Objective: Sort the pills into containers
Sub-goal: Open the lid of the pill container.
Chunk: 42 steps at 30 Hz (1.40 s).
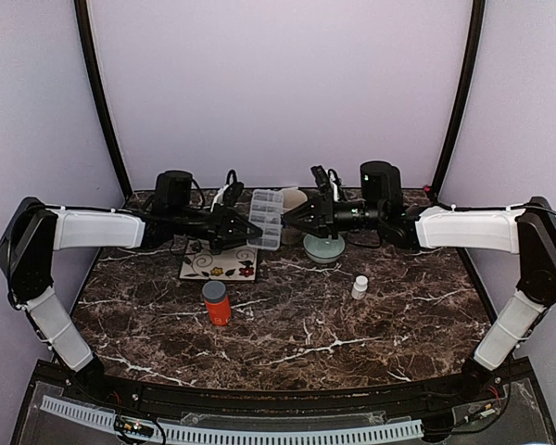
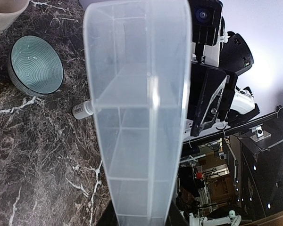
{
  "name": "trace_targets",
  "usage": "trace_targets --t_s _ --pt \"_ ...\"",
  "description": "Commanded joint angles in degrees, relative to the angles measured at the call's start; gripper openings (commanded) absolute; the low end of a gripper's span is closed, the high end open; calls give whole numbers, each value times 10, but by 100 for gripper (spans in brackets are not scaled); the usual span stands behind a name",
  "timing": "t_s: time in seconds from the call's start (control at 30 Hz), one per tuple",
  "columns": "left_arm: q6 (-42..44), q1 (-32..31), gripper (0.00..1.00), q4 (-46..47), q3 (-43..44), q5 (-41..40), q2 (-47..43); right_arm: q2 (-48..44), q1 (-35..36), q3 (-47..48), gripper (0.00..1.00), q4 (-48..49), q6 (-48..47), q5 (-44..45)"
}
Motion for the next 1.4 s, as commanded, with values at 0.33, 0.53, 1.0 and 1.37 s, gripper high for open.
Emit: trace_targets --t_s 0.33,0.53,1.0,1.37 --pt "-7 1 0 30 -15 12 -42 -9 5 -1 51 -5 -18 13" --pt "-12 2 0 35 -18 19 -44 7 5 12 55 8 -13 3" --pt "-12 2 0 35 -3 30 -26 40 6 33 57 33 4 -16" --pt "-14 1 0 41 1 36 -9 58 6 66 48 42 13 -26"
